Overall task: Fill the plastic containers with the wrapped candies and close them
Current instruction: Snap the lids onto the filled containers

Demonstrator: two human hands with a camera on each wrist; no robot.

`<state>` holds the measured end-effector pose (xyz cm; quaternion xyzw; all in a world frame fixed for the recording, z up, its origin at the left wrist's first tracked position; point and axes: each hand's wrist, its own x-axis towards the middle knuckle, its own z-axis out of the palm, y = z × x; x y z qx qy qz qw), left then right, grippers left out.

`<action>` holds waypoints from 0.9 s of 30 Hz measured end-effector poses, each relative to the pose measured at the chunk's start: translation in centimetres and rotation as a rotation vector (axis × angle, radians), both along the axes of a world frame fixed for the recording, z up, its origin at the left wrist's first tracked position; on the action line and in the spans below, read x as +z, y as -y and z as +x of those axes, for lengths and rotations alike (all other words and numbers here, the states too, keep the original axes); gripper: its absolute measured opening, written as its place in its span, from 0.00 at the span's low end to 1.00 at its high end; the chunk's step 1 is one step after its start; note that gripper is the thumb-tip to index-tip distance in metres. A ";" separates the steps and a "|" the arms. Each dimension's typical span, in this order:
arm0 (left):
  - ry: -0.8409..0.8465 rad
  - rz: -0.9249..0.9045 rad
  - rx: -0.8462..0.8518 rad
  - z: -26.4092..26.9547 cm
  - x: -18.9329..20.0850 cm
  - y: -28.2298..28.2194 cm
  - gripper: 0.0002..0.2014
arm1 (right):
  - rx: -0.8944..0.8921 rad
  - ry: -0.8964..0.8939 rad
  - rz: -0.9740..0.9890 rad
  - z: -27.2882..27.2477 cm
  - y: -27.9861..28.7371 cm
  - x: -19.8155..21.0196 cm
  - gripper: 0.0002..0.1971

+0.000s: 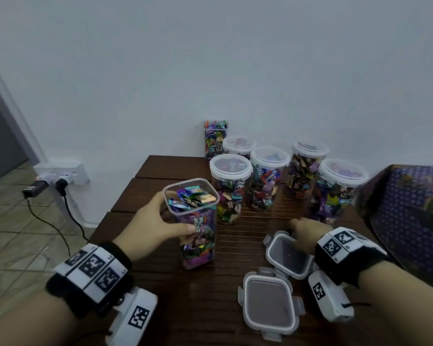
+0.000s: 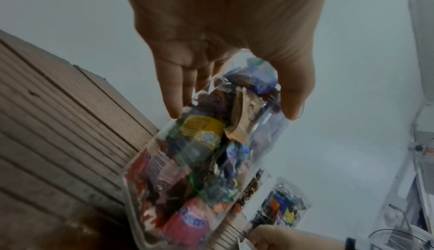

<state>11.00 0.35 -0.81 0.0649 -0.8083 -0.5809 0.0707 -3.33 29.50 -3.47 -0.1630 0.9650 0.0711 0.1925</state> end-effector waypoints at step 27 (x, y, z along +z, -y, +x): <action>-0.020 0.006 -0.182 -0.2 -2.1 -2.7 0.34 | 0.613 -0.636 -1.009 7.9 7.1 5.7 0.13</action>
